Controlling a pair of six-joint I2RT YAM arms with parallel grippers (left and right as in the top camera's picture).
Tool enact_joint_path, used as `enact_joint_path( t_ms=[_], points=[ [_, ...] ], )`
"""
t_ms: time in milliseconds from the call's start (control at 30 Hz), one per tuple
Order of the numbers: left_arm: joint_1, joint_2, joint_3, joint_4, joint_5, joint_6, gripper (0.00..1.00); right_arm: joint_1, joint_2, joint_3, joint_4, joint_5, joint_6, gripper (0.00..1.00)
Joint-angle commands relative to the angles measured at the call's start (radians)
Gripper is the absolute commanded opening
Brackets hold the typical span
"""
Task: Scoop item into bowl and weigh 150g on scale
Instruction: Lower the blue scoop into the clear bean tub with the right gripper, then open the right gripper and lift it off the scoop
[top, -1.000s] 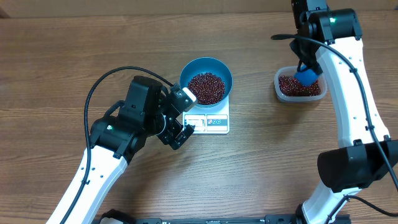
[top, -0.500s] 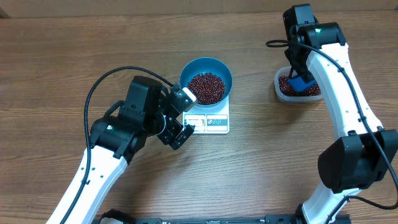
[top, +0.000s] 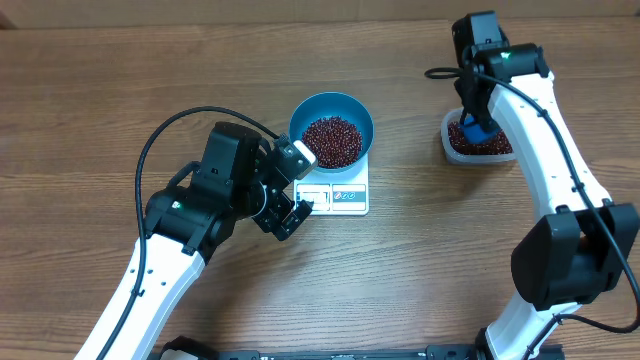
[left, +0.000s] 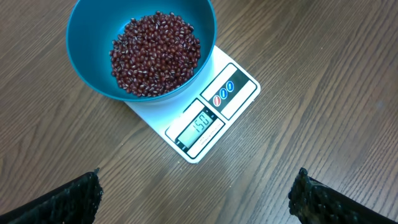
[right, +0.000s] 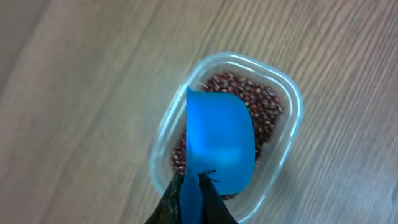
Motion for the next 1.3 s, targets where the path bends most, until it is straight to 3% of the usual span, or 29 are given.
enact_joint_path(
  t_ms=[0, 767, 1067, 1267],
  points=[
    [0.005, 0.000, 0.006, 0.003, 0.001, -0.007, 1.00, -0.002, -0.031, -0.012, 0.004, 0.008, 0.008, 0.04],
    [0.005, 0.000, 0.006, 0.003, 0.001, -0.006, 1.00, -0.002, -0.031, -0.118, 0.021, -0.037, 0.138, 0.04],
    [0.005, 0.000, 0.006, 0.003, 0.001, -0.007, 1.00, -0.002, -0.032, -0.117, -0.078, -0.052, 0.134, 0.33],
    [0.005, 0.000, 0.006, 0.003, 0.001, -0.007, 0.99, -0.002, -0.037, -0.108, -0.133, -0.052, 0.134, 0.38]
  ],
)
